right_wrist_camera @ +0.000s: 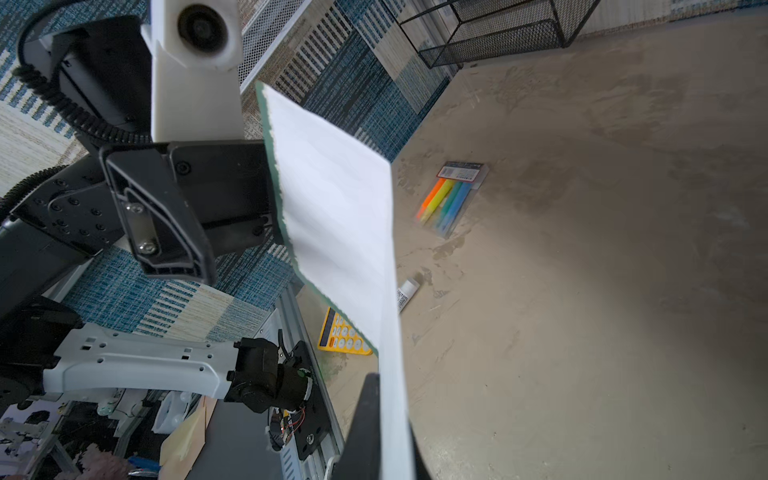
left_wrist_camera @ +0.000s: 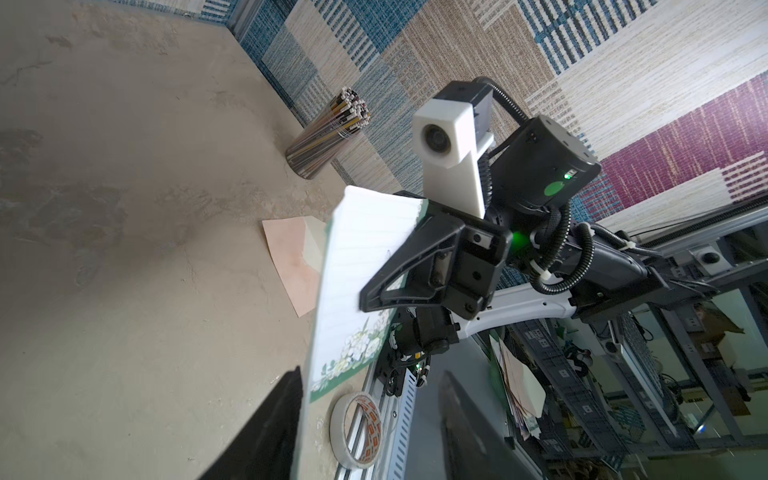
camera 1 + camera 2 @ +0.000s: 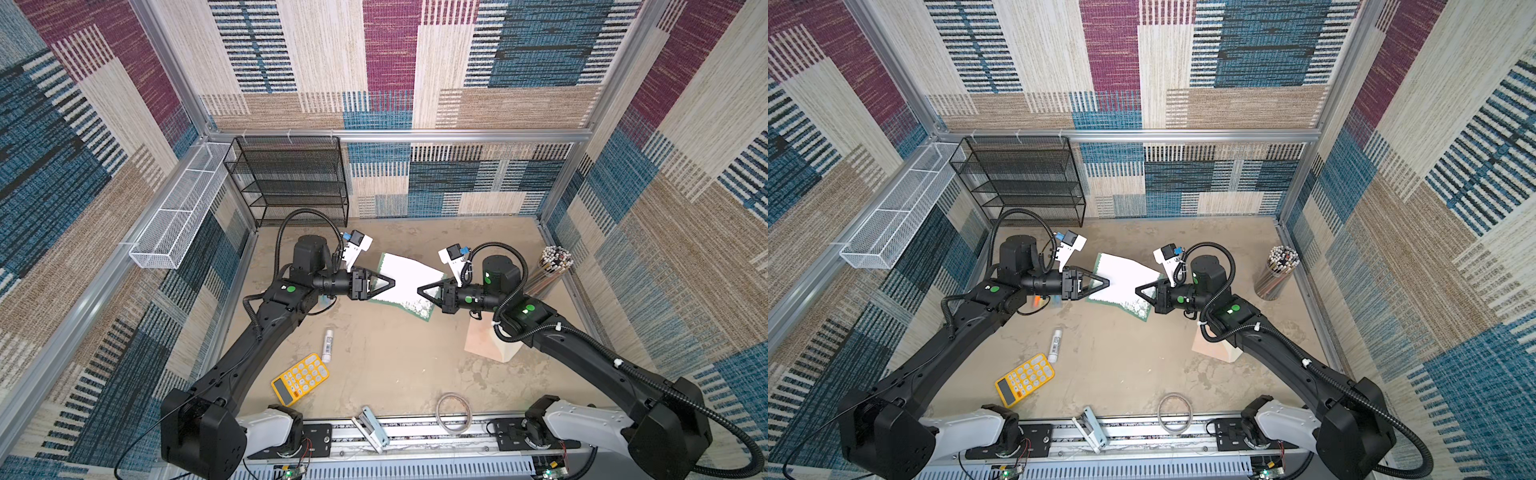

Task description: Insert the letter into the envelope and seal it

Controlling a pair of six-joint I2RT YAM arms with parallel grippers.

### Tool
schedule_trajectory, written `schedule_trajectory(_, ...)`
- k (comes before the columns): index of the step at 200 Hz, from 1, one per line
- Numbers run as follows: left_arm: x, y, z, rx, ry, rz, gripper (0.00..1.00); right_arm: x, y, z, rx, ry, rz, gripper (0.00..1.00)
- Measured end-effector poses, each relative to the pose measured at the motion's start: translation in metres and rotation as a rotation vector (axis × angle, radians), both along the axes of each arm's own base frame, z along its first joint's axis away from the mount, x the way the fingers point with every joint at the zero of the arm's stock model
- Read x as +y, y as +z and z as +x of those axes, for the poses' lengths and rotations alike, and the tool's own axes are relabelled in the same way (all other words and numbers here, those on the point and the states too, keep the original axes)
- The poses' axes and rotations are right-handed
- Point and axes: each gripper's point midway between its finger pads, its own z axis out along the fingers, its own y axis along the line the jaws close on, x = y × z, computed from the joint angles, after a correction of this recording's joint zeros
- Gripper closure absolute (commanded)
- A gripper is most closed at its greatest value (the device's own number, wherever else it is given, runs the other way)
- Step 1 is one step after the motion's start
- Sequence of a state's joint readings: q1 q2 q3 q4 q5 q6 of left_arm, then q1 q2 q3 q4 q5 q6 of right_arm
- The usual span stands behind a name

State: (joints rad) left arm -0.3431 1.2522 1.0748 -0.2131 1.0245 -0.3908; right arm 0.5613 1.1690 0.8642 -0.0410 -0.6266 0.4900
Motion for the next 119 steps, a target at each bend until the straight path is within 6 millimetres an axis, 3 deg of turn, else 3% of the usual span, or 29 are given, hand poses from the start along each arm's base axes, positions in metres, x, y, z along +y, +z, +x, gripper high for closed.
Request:
schedule_trajectory(54,-0.001,0.011,-0.011,-0.009,-0.016,-0.060,0.47,-0.002,-0.008,0.008,0.014,-0.038,-0.018,1.00)
schedule_trajectory(99,-0.004,0.003,-0.012,0.046,-0.023,-0.095,0.59,0.000,-0.012,0.011,0.018,-0.038,-0.016,1.00)
schedule_trajectory(119,-0.007,-0.001,-0.010,0.074,-0.022,-0.111,0.59,0.001,-0.009,0.012,0.006,-0.036,-0.008,1.00)
